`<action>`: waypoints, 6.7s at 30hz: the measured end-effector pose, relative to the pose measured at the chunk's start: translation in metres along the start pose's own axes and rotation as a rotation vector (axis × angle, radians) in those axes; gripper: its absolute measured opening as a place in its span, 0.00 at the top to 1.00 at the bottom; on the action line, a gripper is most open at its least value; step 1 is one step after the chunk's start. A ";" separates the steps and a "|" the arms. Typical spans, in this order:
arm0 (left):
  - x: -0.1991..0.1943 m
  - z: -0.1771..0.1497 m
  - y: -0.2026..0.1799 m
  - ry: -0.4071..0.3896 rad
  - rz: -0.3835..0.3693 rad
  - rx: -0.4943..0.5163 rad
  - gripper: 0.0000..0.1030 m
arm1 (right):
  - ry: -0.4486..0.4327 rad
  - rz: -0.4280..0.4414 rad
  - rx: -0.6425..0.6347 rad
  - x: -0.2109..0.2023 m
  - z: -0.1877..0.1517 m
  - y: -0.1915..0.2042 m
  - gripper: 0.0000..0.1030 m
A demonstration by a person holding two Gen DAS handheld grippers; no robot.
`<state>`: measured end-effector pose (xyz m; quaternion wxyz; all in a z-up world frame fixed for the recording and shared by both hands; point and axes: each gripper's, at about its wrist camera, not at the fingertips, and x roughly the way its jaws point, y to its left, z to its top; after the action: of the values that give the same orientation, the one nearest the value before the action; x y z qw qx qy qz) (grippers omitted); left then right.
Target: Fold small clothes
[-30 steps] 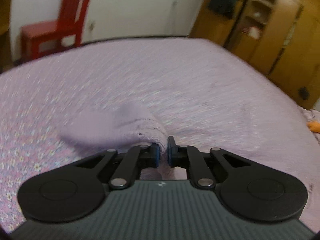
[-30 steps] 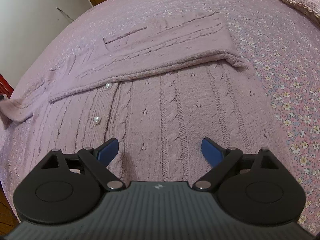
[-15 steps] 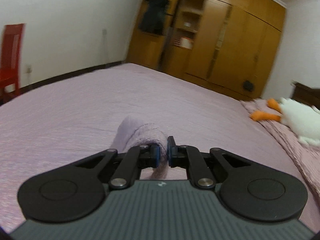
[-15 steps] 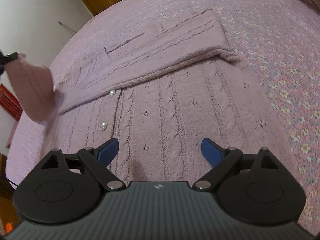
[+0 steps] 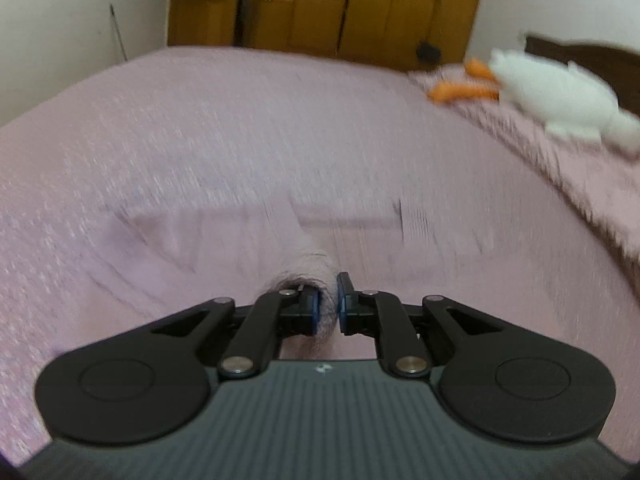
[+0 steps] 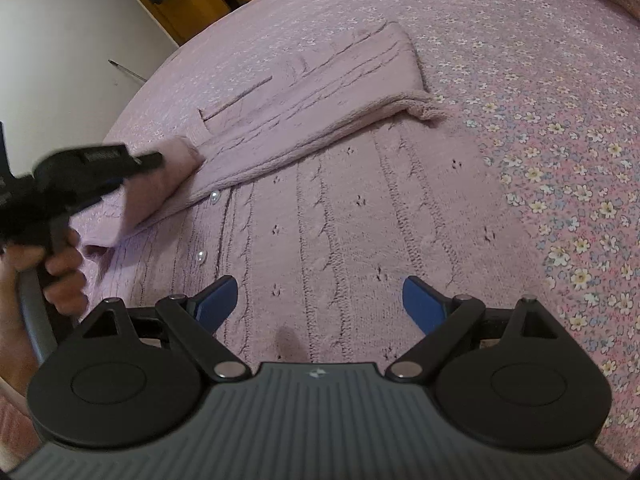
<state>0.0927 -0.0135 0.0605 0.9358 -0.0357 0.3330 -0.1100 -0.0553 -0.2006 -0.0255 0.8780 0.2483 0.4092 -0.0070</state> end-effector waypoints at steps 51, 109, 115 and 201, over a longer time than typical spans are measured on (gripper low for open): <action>-0.019 -0.062 0.146 0.089 0.376 -0.083 0.27 | 0.337 0.162 -0.132 0.154 0.111 0.160 0.85; -0.006 -0.058 0.153 0.141 0.402 -0.039 0.09 | -0.177 -0.117 -0.279 0.065 0.139 0.097 0.92; -0.006 -0.059 0.153 0.142 0.401 -0.039 0.09 | -0.126 -0.115 -0.152 0.067 0.126 0.043 0.91; -0.126 -0.193 0.010 0.216 0.237 0.603 0.09 | -0.039 -0.166 -0.910 -0.040 -0.120 0.049 0.02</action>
<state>-0.1220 0.0268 -0.0133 0.8698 0.2935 0.3844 -0.0970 -0.1570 -0.1122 -0.0399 0.9017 -0.1960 0.3727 0.0982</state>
